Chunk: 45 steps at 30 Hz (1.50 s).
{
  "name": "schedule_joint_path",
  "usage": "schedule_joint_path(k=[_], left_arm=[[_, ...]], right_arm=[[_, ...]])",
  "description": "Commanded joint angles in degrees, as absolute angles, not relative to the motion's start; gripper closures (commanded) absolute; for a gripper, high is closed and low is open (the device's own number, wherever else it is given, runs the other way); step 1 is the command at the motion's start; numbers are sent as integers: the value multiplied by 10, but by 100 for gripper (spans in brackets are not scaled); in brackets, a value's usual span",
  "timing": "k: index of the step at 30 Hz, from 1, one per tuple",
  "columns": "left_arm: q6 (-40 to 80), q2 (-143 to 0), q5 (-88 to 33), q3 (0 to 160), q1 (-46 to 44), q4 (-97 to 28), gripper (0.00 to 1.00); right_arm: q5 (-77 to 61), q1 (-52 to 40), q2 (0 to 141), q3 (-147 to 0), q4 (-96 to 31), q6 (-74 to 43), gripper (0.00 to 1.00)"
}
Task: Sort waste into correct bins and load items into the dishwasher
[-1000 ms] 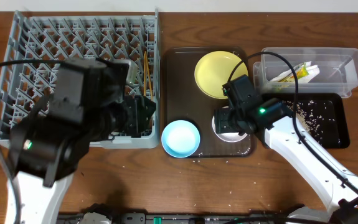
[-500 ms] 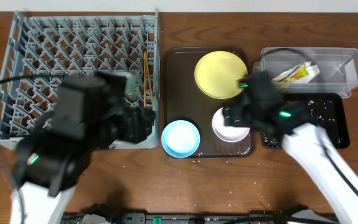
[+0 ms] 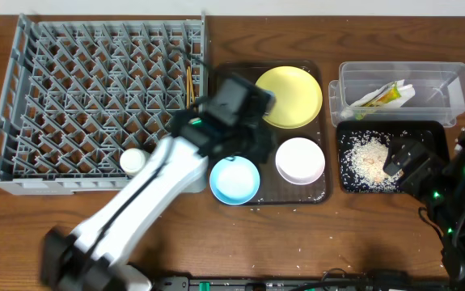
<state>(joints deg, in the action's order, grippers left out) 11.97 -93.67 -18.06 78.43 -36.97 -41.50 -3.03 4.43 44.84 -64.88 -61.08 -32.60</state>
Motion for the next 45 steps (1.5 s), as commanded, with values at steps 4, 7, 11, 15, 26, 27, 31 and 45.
schedule_joint_path(k=[4,7,11,15,26,27,31,45], left_arm=[[114,-1044,-170,785,-402,-361,45],[114,-1082,-168,785,-403,-348,46],[114,-1105,-134,785,-403,-346,46],[115,-1130,-139,785,-405,-334,50],[143,-1161,-138,785,-408,-263,78],[143,-1162,-138,785,-408,-262,79],[143,-1176,-134,785,-408,-256,81],[153,-1132,-145,804,-400,-265,93]], right_arm=[[-28,49,456,-642,-623,-313,1],[-45,49,487,-643,-597,-205,3],[-72,52,536,-661,-597,-162,1],[-96,70,589,-693,-595,-156,1],[-93,79,706,-696,-602,-157,1],[-93,79,714,-696,-603,-157,1],[-93,79,733,-696,-615,-158,1],[-93,79,742,-696,-616,-158,1]])
